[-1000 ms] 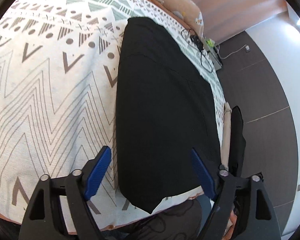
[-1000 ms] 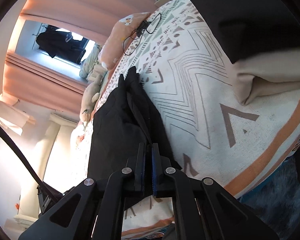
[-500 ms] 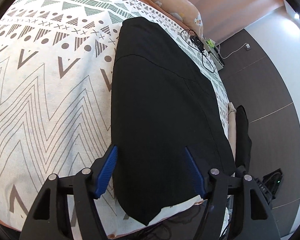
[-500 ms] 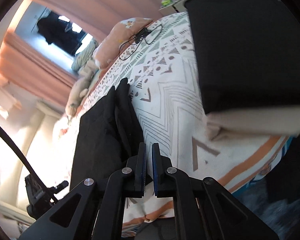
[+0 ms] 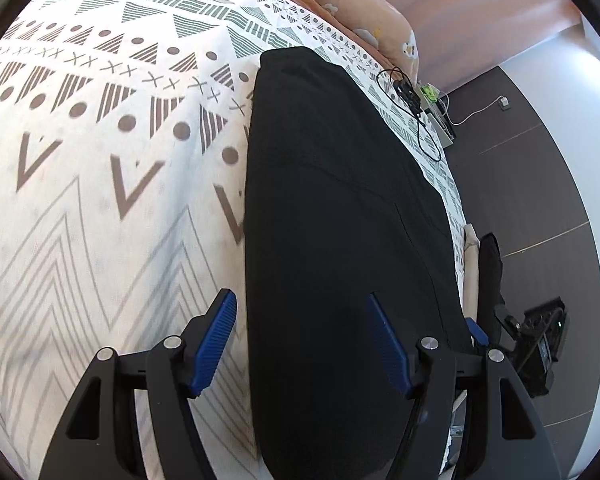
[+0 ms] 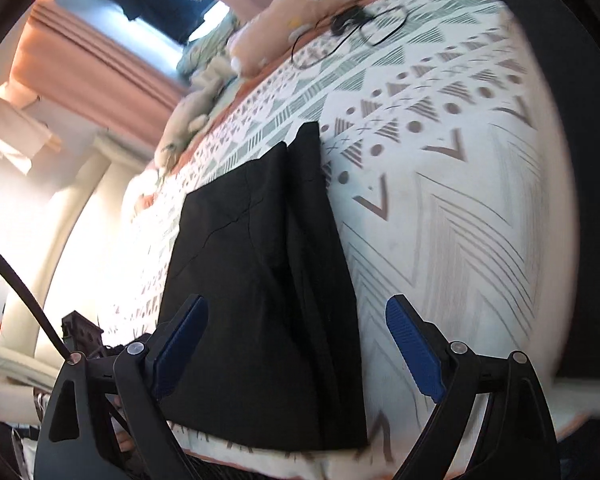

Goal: Fold large clothes
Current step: 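Move both tools to the folded jacket end and grasp it, then lift the folded jacket with both tools and carry it toward the headboard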

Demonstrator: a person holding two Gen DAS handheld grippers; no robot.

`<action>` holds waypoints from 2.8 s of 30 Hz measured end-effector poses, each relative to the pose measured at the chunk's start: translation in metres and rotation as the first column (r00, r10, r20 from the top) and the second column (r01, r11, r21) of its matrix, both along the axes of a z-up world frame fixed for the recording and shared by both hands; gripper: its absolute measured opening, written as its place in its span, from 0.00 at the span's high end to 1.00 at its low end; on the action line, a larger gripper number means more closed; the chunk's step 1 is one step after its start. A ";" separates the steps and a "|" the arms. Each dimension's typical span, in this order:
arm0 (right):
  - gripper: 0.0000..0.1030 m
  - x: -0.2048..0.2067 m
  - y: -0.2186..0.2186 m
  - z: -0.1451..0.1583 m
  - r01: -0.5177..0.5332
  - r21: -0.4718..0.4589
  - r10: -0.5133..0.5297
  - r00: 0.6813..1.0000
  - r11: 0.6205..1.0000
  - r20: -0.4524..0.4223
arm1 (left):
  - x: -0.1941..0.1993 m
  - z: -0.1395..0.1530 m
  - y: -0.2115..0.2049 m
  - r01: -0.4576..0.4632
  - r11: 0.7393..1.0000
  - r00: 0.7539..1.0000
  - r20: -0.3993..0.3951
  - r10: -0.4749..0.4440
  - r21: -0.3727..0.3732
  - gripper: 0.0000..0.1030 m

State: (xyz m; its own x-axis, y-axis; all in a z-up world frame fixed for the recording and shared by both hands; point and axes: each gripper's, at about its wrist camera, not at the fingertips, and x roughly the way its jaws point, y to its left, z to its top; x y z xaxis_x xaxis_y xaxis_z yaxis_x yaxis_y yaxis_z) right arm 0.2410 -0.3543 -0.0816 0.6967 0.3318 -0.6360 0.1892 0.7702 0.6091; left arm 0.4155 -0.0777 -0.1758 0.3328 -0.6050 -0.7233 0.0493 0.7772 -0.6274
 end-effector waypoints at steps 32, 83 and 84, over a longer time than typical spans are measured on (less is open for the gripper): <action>0.14 0.241 0.023 -0.081 -0.328 0.230 0.364 0.922 0.916 -0.133 | 0.121 -0.025 -0.029 0.010 0.995 0.999 -0.036 -0.006 0.099 0.42; 0.86 -0.036 0.223 0.124 -0.389 -0.164 0.422 0.810 0.906 0.408 | -0.139 0.255 0.104 -0.171 0.985 0.853 0.499 0.154 -0.012 0.82; 0.86 -0.040 0.230 0.126 -0.396 -0.158 0.424 0.808 0.905 0.409 | -0.138 0.259 0.108 -0.178 0.984 0.850 0.501 0.159 -0.011 0.82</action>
